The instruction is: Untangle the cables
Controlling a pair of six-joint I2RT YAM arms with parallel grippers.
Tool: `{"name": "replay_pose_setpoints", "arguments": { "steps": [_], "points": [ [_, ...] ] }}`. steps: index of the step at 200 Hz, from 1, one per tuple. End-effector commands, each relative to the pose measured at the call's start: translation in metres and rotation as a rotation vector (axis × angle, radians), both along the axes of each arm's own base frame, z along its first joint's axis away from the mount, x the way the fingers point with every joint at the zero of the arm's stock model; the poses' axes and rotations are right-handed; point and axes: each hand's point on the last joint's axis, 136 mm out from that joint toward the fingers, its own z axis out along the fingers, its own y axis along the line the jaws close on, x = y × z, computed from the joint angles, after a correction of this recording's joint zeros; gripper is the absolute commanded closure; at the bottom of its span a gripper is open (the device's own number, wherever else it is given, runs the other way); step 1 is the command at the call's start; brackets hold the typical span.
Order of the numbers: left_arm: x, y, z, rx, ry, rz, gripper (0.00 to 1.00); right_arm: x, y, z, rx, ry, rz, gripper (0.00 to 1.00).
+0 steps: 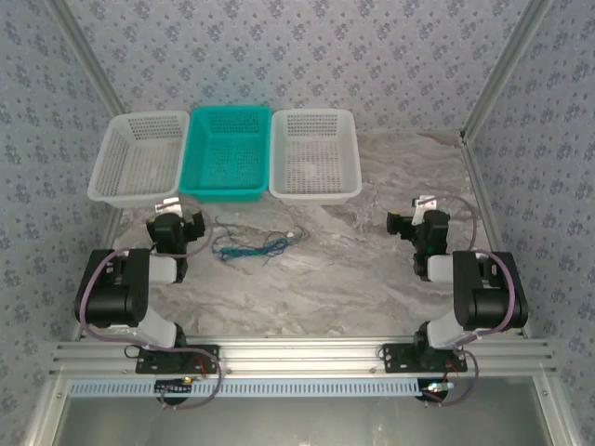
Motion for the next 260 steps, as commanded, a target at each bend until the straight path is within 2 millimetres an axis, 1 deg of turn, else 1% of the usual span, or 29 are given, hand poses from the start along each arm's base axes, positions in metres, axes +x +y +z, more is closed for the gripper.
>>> {"name": "replay_pose_setpoints", "arguments": {
  "steps": [1, 120, 129, 138, 151, 156, 157, 167, 180, 187, 198, 203, 215, 217, 218, 220, 221, 223, 225, 227, 228, 229, 232, 244, 250, 260],
  "points": [
    [0.008, -0.003, 0.017, -0.004, -0.058, -0.014, 0.00, 0.005, -0.001, 0.005, -0.015, -0.016, -0.002, 0.00],
    [0.008, -0.003, 0.017, -0.004, -0.057, -0.013, 0.01, 0.005, -0.002, 0.006, -0.011, -0.020, -0.002, 0.00],
    [0.008, -0.003, 0.017, -0.004, -0.058, -0.014, 0.01, 0.005, -0.004, 0.014, -0.036, -0.026, -0.033, 0.00],
    [0.008, -0.003, 0.017, -0.004, -0.059, -0.014, 0.01, 0.004, -0.005, 0.027, -0.064, -0.010, -0.062, 0.00],
    [0.008, -0.003, 0.017, -0.005, -0.058, -0.014, 0.01, -0.002, -0.012, 0.052, -0.047, 0.033, -0.149, 0.00],
    [0.008, -0.003, 0.017, -0.004, -0.058, -0.014, 0.00, -0.006, -0.018, 0.064, -0.013, 0.033, -0.204, 0.00],
    [0.008, -0.003, 0.017, -0.004, -0.058, -0.013, 0.00, -0.008, -0.018, 0.063, -0.008, 0.046, -0.213, 0.00],
    [0.009, -0.004, 0.017, -0.006, -0.057, -0.024, 0.01, -0.021, -0.024, 0.081, 0.080, 0.058, -0.297, 0.00],
    [0.009, -0.010, 0.020, -0.005, -0.049, -0.056, 0.00, -0.036, -0.021, 0.106, 0.184, 0.030, -0.327, 0.00],
    [0.008, -0.011, 0.025, -0.002, -0.060, -0.063, 0.01, -0.044, -0.017, 0.117, 0.239, 0.020, -0.329, 0.00],
    [-0.001, -0.008, 0.032, 0.015, -0.082, -0.035, 0.00, -0.053, -0.007, 0.133, 0.311, 0.010, -0.299, 0.00],
    [-0.004, -0.007, 0.038, 0.018, -0.095, -0.019, 0.01, -0.057, -0.002, 0.140, 0.342, 0.010, -0.286, 0.00],
    [-0.015, -0.005, 0.051, 0.002, -0.081, 0.012, 0.01, -0.065, 0.018, 0.155, 0.406, 0.016, -0.215, 0.00],
    [-0.018, -0.006, 0.058, -0.007, -0.094, 0.014, 0.01, -0.066, 0.022, 0.158, 0.412, 0.019, -0.197, 0.00],
    [-0.018, -0.006, 0.056, -0.010, -0.081, 0.016, 0.01, -0.066, 0.024, 0.159, 0.414, 0.021, -0.187, 0.00],
    [-0.019, -0.007, 0.060, -0.022, -0.085, 0.019, 0.00, -0.068, 0.029, 0.161, 0.418, 0.024, -0.166, 0.00],
    [-0.021, -0.006, 0.067, -0.028, -0.100, 0.020, 0.00, -0.068, 0.031, 0.161, 0.416, 0.030, -0.161, 0.01],
    [-0.022, -0.008, 0.066, -0.037, -0.084, 0.020, 0.01, -0.069, 0.037, 0.164, 0.420, 0.033, -0.138, 0.01],
    [-0.025, -0.008, 0.072, -0.047, -0.093, 0.019, 0.01, -0.070, 0.042, 0.166, 0.422, 0.038, -0.117, 0.01],
    [-0.027, -0.010, 0.071, -0.059, -0.077, 0.018, 0.01, -0.071, 0.047, 0.167, 0.425, 0.043, -0.099, 0.02],
    [-0.029, -0.010, 0.077, -0.065, -0.091, 0.016, 0.01, -0.072, 0.050, 0.168, 0.428, 0.046, -0.090, 0.02],
    [-0.029, -0.012, 0.075, -0.070, -0.082, 0.014, 0.01, -0.072, 0.052, 0.170, 0.431, 0.046, -0.079, 0.02],
    [-0.033, -0.014, 0.084, -0.091, -0.094, 0.006, 0.01, -0.073, 0.061, 0.171, 0.436, 0.055, -0.051, 0.03],
    [-0.046, -0.023, 0.106, -0.200, -0.102, 0.004, 0.01, -0.078, 0.099, 0.176, 0.472, 0.097, 0.071, 0.06],
    [-0.052, -0.030, 0.119, -0.270, -0.121, -0.010, 0.01, -0.081, 0.122, 0.177, 0.489, 0.124, 0.142, 0.07],
    [-0.060, -0.049, 0.139, -0.385, -0.147, -0.077, 0.01, -0.087, 0.158, 0.174, 0.492, 0.179, 0.240, 0.08]
  ]
}}
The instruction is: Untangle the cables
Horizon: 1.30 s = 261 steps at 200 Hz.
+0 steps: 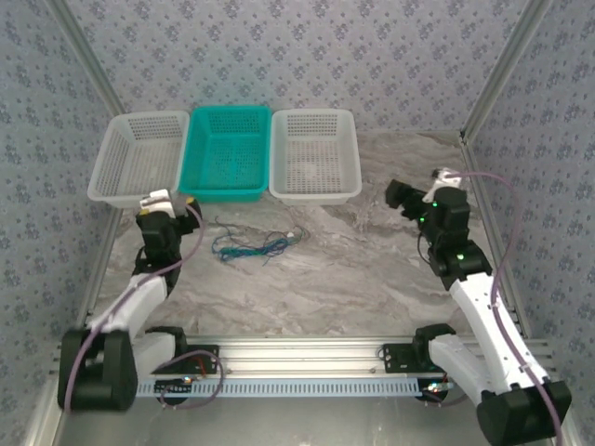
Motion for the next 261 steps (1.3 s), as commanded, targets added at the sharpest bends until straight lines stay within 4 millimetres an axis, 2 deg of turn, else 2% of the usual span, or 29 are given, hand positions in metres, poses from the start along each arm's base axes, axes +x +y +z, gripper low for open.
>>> {"name": "replay_pose_setpoints", "arguments": {
  "steps": [1, 16, 29, 45, 57, 74, 86, 102, 129, 149, 158, 178, 193, 206, 224, 248, 261],
  "points": [
    [-0.025, -0.029, 0.020, -0.256, 0.055, -0.089, 0.01, -0.024, 0.077, -0.025, 0.068, 0.186, 0.251, 0.08],
    [-0.033, -0.058, 0.039, -0.391, 0.055, -0.197, 0.01, -0.034, 0.123, -0.037, 0.015, 0.237, 0.346, 0.08],
    [-0.039, -0.086, 0.040, -0.462, 0.127, -0.284, 0.01, -0.041, 0.161, -0.046, -0.026, 0.258, 0.413, 0.07],
    [-0.048, -0.119, 0.023, -0.475, 0.299, -0.363, 0.01, -0.047, 0.203, -0.063, -0.068, 0.293, 0.484, 0.06],
    [-0.054, -0.139, 0.006, -0.431, 0.429, -0.404, 0.01, -0.050, 0.224, -0.081, -0.103, 0.329, 0.501, 0.05],
    [-0.060, -0.148, -0.023, -0.329, 0.561, -0.388, 0.01, -0.050, 0.244, -0.109, -0.161, 0.384, 0.510, 0.04],
    [-0.060, -0.135, -0.044, -0.295, 0.637, -0.276, 0.02, -0.048, 0.250, -0.130, -0.211, 0.424, 0.499, 0.04],
    [-0.057, -0.111, -0.069, -0.278, 0.714, -0.108, 0.03, -0.042, 0.248, -0.148, -0.266, 0.473, 0.457, 0.02],
    [-0.049, -0.099, -0.110, -0.297, 0.845, -0.045, 0.05, -0.045, 0.248, -0.158, -0.315, 0.506, 0.462, 0.01],
    [-0.045, -0.100, -0.132, -0.300, 0.906, -0.042, 0.15, -0.048, 0.247, -0.157, -0.316, 0.499, 0.466, 0.01],
    [-0.043, -0.100, -0.138, -0.298, 0.917, -0.035, 0.22, -0.048, 0.245, -0.159, -0.318, 0.502, 0.460, 0.01],
    [-0.040, -0.093, -0.149, -0.274, 0.923, 0.005, 0.46, -0.049, 0.243, -0.160, -0.324, 0.509, 0.453, 0.01],
    [-0.037, -0.091, -0.151, -0.255, 0.930, 0.010, 0.78, -0.049, 0.245, -0.160, -0.321, 0.511, 0.456, 0.01],
    [-0.037, -0.090, -0.150, -0.241, 0.938, 0.016, 1.00, -0.048, 0.246, -0.158, -0.322, 0.512, 0.457, 0.01],
    [-0.037, -0.095, -0.140, -0.243, 0.924, -0.029, 1.00, -0.047, 0.252, -0.150, -0.328, 0.488, 0.478, 0.01],
    [-0.040, -0.120, -0.110, -0.278, 0.871, -0.209, 1.00, -0.045, 0.267, -0.135, -0.336, 0.380, 0.577, 0.00],
    [-0.047, -0.137, -0.093, -0.287, 0.856, -0.311, 1.00, -0.049, 0.283, -0.124, -0.343, 0.283, 0.704, 0.01]
  ]
}}
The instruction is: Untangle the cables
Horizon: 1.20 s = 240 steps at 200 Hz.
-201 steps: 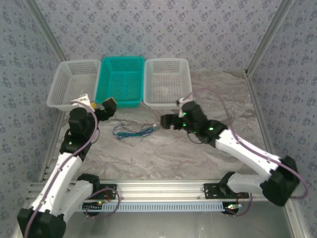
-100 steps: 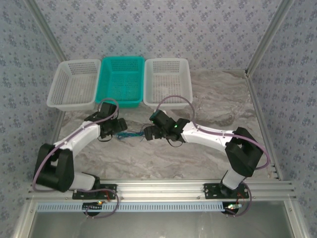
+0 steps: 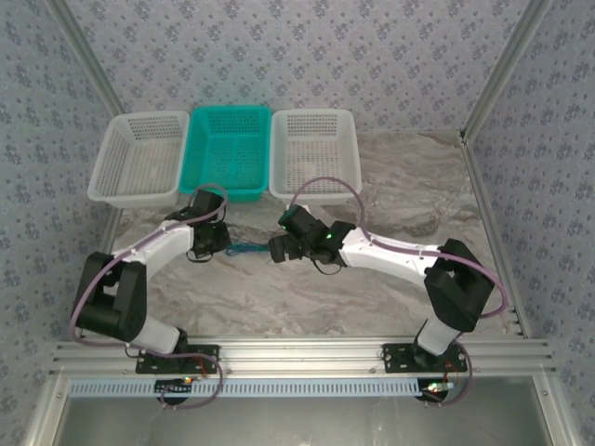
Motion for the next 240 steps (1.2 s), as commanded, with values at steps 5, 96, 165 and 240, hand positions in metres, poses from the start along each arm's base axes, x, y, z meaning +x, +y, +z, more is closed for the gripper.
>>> {"name": "replay_pose_setpoints", "arguments": {
  "steps": [5, 96, 165, 240],
  "points": [
    [-0.006, -0.036, 0.051, -0.121, -0.087, -0.185, 1.00, -0.005, 0.032, 0.039, 0.093, -0.162, 0.239, 0.01],
    [-0.037, -0.127, 0.149, -0.328, -0.225, -0.534, 1.00, -0.006, 0.060, 0.040, 0.023, -0.743, 0.636, 0.26],
    [-0.028, -0.071, 0.209, -0.182, -0.410, -0.373, 1.00, -0.005, 0.035, -0.008, 0.071, -0.487, 0.563, 1.00],
    [-0.013, 0.011, 0.234, -0.259, -0.497, -0.082, 1.00, -0.019, -0.044, -0.073, -0.085, -0.343, 0.290, 1.00]
  ]
}}
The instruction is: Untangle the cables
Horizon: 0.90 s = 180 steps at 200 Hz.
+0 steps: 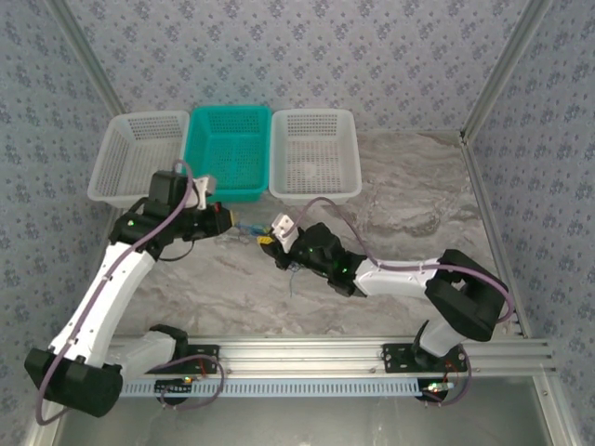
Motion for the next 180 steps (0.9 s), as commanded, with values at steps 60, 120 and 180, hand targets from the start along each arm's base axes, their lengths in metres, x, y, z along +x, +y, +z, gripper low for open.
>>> {"name": "replay_pose_setpoints", "arguments": {
  "steps": [60, 120, 180],
  "points": [
    [0.031, 0.041, 0.017, -0.040, -0.149, 0.183, 1.00, -0.005, -0.095, -0.117, -0.356, 0.231, -0.248, 1.00],
    [0.029, -0.057, -0.004, -0.287, -0.122, -0.080, 0.46, -0.011, -0.053, -0.064, -0.208, 0.195, -0.076, 1.00],
    [0.043, -0.098, -0.063, -0.171, -0.036, -0.079, 0.30, -0.013, -0.041, -0.033, -0.140, 0.181, -0.031, 0.99]
  ]
}}
